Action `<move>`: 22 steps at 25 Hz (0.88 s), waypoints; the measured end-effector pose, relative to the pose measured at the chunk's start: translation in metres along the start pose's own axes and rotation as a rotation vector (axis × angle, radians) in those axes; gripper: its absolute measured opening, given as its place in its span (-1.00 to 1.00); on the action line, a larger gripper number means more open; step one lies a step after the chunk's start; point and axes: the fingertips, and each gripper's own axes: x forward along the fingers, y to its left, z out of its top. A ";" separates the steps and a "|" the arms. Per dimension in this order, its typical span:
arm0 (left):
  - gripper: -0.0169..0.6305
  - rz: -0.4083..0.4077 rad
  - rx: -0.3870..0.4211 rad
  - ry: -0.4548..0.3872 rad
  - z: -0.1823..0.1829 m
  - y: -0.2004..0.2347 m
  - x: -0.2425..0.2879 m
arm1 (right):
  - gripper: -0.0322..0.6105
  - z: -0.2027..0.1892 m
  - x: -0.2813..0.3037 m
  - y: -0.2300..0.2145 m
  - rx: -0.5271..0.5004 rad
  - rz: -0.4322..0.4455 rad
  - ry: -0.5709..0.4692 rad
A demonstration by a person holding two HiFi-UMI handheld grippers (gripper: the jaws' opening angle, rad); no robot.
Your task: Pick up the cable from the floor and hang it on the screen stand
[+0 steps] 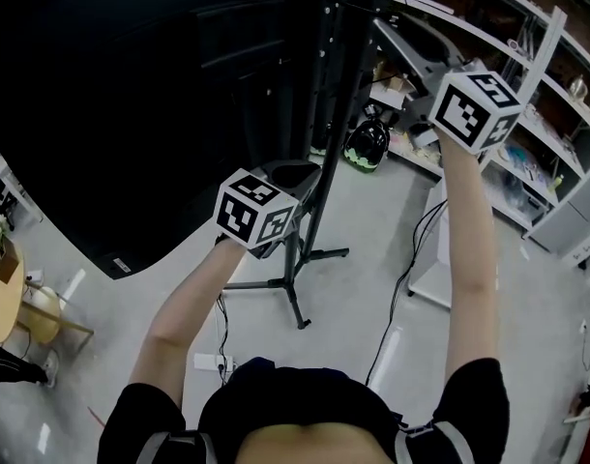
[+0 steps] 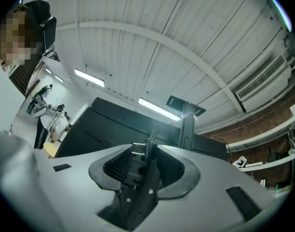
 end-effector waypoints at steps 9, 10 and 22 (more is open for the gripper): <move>-0.94 0.012 -0.067 0.003 -0.046 -0.011 -0.021 | -0.37 -0.078 -0.016 0.039 0.157 -0.024 0.016; -0.94 0.013 -0.079 0.006 -0.053 -0.014 -0.024 | -0.37 -0.086 -0.016 0.044 0.179 -0.028 0.017; -0.94 0.048 -0.175 0.007 -0.092 -0.022 -0.041 | -0.37 -0.156 0.009 0.096 0.301 0.043 0.041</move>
